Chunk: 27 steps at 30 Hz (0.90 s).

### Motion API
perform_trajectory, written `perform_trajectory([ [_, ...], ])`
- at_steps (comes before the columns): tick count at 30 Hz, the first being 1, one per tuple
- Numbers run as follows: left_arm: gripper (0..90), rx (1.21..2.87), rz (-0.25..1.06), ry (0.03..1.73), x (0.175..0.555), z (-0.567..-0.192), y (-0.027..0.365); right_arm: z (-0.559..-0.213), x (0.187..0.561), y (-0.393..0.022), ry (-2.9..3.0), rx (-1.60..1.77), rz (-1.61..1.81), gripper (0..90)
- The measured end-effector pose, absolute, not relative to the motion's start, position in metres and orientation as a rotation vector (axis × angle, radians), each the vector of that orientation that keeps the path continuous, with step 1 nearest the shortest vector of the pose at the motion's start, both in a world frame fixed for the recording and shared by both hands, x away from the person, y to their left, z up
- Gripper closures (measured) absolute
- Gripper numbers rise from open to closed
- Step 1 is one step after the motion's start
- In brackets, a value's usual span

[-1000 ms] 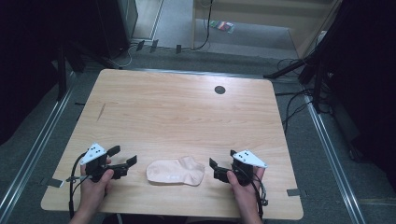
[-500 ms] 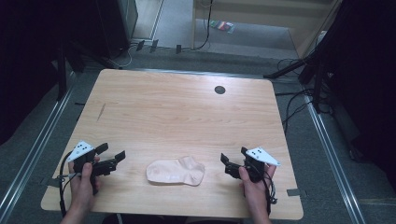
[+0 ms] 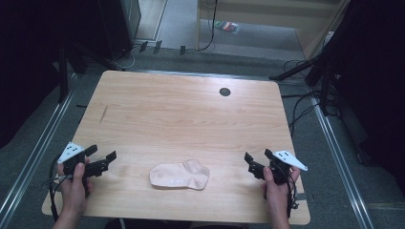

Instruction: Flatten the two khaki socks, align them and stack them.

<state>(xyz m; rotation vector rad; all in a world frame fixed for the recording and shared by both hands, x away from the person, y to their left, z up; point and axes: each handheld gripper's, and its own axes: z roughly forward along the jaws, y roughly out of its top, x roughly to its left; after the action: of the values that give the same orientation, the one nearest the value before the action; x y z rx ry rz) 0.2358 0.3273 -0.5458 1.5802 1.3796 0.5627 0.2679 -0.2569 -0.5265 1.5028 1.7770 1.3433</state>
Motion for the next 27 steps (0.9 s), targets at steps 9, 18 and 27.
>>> perform_trajectory([
  [9, 13.6, 1.548, 0.592, 1.429, 0.235, -0.547, 0.347, -0.530, 0.270, -0.291, 1.701, 1.555, 1.279, 12.9],
  [18, 13.6, 1.511, 0.616, 1.474, 0.233, -0.547, 0.370, -0.533, 0.267, -0.321, 1.640, 1.621, 1.236, 13.1],
  [27, 13.6, 1.517, 0.625, 1.480, 0.233, -0.549, 0.379, -0.539, 0.267, -0.333, 1.634, 1.648, 1.226, 13.2],
])
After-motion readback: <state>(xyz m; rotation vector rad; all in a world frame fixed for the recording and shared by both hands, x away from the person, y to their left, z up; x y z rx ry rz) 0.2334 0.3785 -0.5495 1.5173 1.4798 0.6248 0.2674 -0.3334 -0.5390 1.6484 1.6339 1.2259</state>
